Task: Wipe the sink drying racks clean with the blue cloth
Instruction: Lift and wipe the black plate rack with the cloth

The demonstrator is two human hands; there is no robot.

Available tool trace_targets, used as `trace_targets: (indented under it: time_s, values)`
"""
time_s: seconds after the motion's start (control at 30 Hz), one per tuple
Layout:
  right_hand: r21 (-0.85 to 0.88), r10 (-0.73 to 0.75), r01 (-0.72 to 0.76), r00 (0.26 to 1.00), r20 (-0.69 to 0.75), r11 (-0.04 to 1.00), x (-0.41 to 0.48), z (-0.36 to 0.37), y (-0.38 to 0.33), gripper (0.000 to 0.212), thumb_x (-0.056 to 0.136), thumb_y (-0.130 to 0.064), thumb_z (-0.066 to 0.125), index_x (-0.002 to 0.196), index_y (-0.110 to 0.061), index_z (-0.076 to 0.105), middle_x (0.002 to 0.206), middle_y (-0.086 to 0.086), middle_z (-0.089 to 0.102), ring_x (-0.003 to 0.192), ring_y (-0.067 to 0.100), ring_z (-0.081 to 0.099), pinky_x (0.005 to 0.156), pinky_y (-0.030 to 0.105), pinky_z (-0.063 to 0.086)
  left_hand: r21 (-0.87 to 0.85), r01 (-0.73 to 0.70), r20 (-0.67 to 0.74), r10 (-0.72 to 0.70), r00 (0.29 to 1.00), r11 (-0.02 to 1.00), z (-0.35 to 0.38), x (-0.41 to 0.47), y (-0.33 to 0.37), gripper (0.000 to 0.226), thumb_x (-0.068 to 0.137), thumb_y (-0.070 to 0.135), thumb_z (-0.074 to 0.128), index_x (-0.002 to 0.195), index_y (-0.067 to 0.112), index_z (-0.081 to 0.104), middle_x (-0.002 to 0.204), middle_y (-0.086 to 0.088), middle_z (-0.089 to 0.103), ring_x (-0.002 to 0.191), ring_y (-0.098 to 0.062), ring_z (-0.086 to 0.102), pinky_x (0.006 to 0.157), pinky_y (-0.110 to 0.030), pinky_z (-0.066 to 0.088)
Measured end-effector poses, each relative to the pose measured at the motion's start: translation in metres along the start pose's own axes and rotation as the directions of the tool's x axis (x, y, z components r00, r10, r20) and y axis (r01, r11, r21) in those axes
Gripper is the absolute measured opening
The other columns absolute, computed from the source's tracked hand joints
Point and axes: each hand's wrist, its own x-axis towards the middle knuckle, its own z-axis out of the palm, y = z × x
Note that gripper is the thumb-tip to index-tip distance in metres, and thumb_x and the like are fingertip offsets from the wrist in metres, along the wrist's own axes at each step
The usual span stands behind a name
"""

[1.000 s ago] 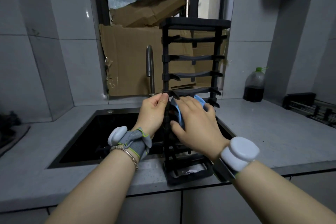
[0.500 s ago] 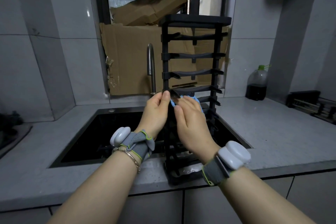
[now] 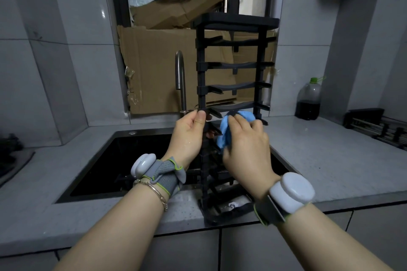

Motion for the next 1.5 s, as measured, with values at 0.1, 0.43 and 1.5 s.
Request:
trace_targets:
  time_s: [0.1, 0.43, 1.5]
  values:
    - [0.268, 0.043, -0.055, 0.998, 0.048, 0.962, -0.001, -0.003, -0.003, 0.066, 0.085, -0.005, 0.048, 0.146, -0.017, 0.027, 0.152, -0.001, 0.027, 0.133, 0.022, 0.022, 0.109, 0.032, 0.023, 0.028, -0.003, -0.006, 0.003, 1.000, 1.000, -0.001, 0.001, -0.001, 0.031, 0.101, 0.025, 0.039, 0.081, 0.013, 0.061, 0.078, -0.007, 0.062, 0.072, -0.012, 0.056, 0.068, -0.028, 0.046]
    - [0.471, -0.195, 0.125, 0.976, 0.102, 0.873, 0.011, -0.019, -0.007, 0.067, 0.077, 0.009, 0.042, 0.138, -0.020, 0.045, 0.135, -0.002, 0.050, 0.127, 0.021, 0.037, 0.099, 0.013, 0.025, 0.022, -0.025, 0.027, 0.024, 0.999, 0.999, -0.005, 0.003, 0.001, 0.029, 0.100, 0.017, 0.043, 0.080, 0.020, 0.064, 0.083, -0.003, 0.066, 0.082, -0.016, 0.059, 0.079, -0.033, 0.048]
    - [-0.149, 0.020, 0.001, 0.989, 0.144, 0.989, 0.031, -0.019, -0.007, 0.028, 0.091, -0.007, 0.045, 0.118, -0.004, 0.047, 0.121, 0.011, 0.047, 0.093, 0.031, 0.058, 0.061, 0.032, 0.033, 0.094, -0.051, -0.004, 0.051, 0.999, 0.994, -0.019, 0.031, -0.008, 0.037, 0.102, 0.026, 0.038, 0.083, -0.002, 0.053, 0.074, -0.008, 0.055, 0.066, -0.012, 0.051, 0.065, -0.026, 0.044]
